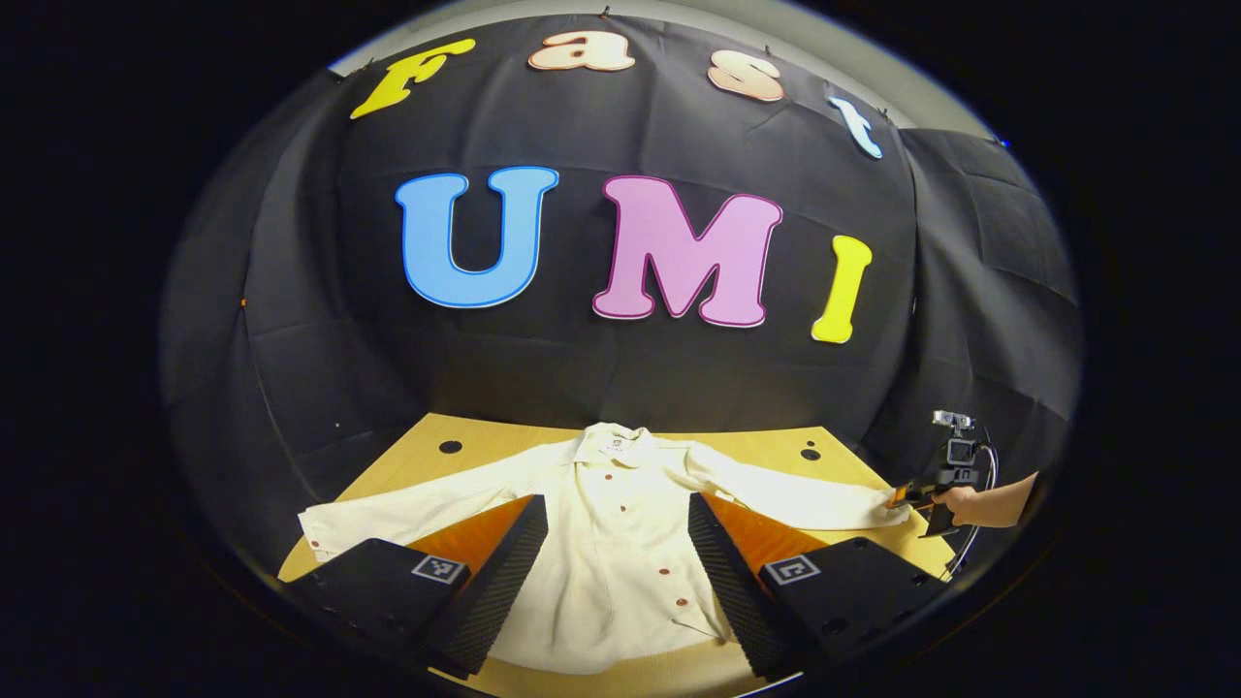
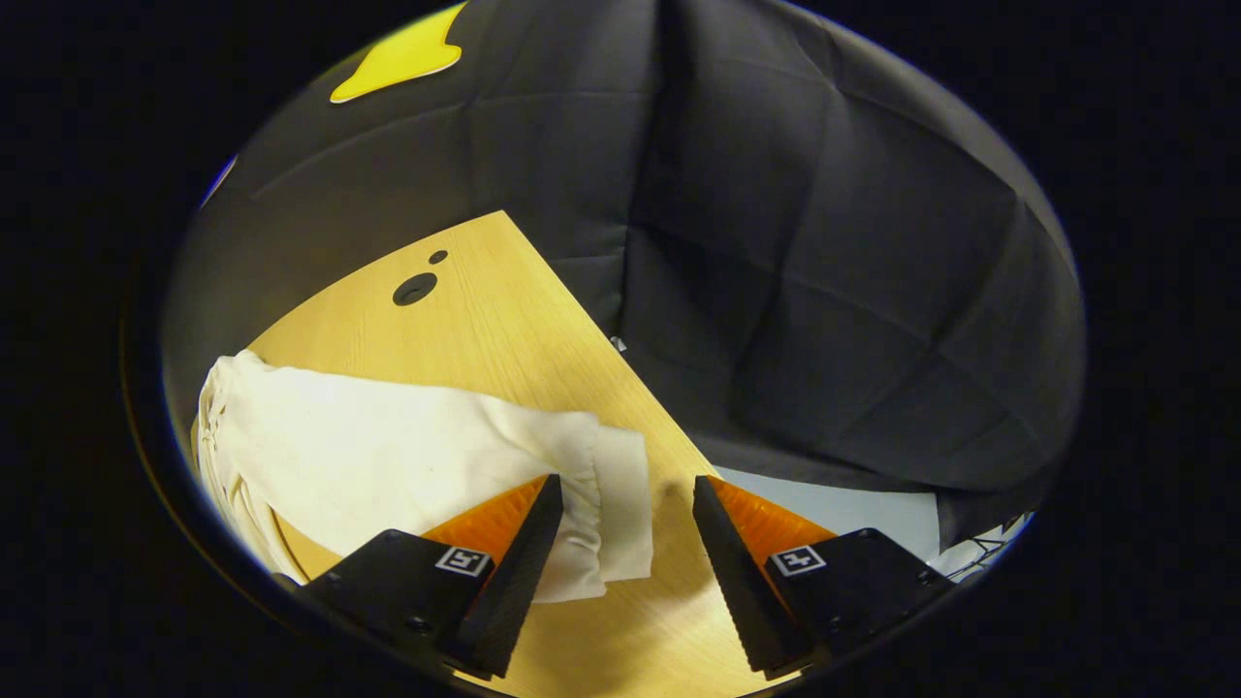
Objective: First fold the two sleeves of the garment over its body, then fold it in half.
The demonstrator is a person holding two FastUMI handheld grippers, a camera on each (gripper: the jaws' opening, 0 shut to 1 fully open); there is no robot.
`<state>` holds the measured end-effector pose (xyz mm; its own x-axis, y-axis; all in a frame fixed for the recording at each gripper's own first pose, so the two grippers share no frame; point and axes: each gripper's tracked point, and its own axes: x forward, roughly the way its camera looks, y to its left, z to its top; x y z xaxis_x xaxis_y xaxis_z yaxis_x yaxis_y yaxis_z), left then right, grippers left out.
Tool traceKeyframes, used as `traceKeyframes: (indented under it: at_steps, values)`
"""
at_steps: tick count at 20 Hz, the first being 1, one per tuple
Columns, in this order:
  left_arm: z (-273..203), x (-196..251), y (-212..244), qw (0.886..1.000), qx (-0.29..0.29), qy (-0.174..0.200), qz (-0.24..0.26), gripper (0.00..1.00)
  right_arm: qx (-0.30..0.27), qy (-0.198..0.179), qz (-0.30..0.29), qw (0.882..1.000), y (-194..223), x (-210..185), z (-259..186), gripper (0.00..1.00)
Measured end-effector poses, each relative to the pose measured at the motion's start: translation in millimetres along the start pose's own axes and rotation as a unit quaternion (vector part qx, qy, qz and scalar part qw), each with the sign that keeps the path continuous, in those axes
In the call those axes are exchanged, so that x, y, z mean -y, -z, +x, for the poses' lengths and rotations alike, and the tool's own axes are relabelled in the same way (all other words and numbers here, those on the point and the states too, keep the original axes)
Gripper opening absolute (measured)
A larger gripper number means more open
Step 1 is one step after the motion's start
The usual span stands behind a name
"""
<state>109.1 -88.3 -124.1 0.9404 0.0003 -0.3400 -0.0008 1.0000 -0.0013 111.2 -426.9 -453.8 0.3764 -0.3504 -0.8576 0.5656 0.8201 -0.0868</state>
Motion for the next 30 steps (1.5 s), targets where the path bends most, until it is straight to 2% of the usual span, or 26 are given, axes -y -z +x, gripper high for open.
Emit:
traceKeyframes:
  at_steps: [1,2,4,5,7,8,9,10,12,16,19,23,26,30]
  values:
    - [0,1,-1,1.000,0.001,-0.001,0.001,0.96,-0.009,-0.010,-0.001,1.000,5,-5,5,0.86]
    - [0,3,-1,1.000,0.002,-0.001,0.001,0.96,-0.021,-0.025,0.004,0.999,8,-11,5,0.76]
    - [-1,8,2,1.000,0.002,0.004,0.001,0.96,-0.024,-0.038,0.013,0.999,6,-16,7,0.43]
    - [-1,9,1,1.000,0.001,0.005,-0.001,0.96,-0.024,-0.044,0.018,0.999,4,-19,6,0.46]
    - [-2,8,4,1.000,-0.003,0.007,-0.007,0.96,-0.016,-0.044,0.018,0.999,-2,-18,0,0.17]
    - [-1,7,5,1.000,-0.004,0.007,-0.009,0.96,-0.013,-0.045,0.008,0.999,-2,-20,0,0.09]
    - [-1,4,6,1.000,-0.004,0.005,-0.009,0.96,-0.007,-0.040,-0.005,0.999,-5,-20,-5,0.09]
    - [-2,-1,6,1.000,-0.004,0.001,-0.008,0.96,0.009,-0.045,-0.010,0.999,-15,-22,-16,0.05]
    - [-5,-14,5,1.000,-0.002,-0.008,-0.005,0.96,0.037,-0.068,-0.025,0.997,-34,-38,-39,0.05]
    - [-13,-44,8,0.999,0.003,-0.027,-0.017,0.96,0.087,-0.115,-0.097,0.985,-73,-101,-91,0.04]
    - [-20,-67,12,0.998,0.004,-0.042,-0.036,0.96,0.114,-0.158,-0.142,0.971,-93,-172,-125,0.05]
    - [-28,-98,20,0.996,0.009,-0.063,-0.059,0.95,0.130,-0.222,-0.182,0.949,-97,-275,-172,0.04]
    - [-35,-123,31,0.993,0.007,-0.082,-0.079,0.96,0.126,-0.272,-0.206,0.931,-83,-354,-203,0.05]
    - [-47,-161,50,0.988,0.000,-0.113,-0.103,0.96,0.109,-0.337,-0.230,0.907,-41,-449,-237,0.04]
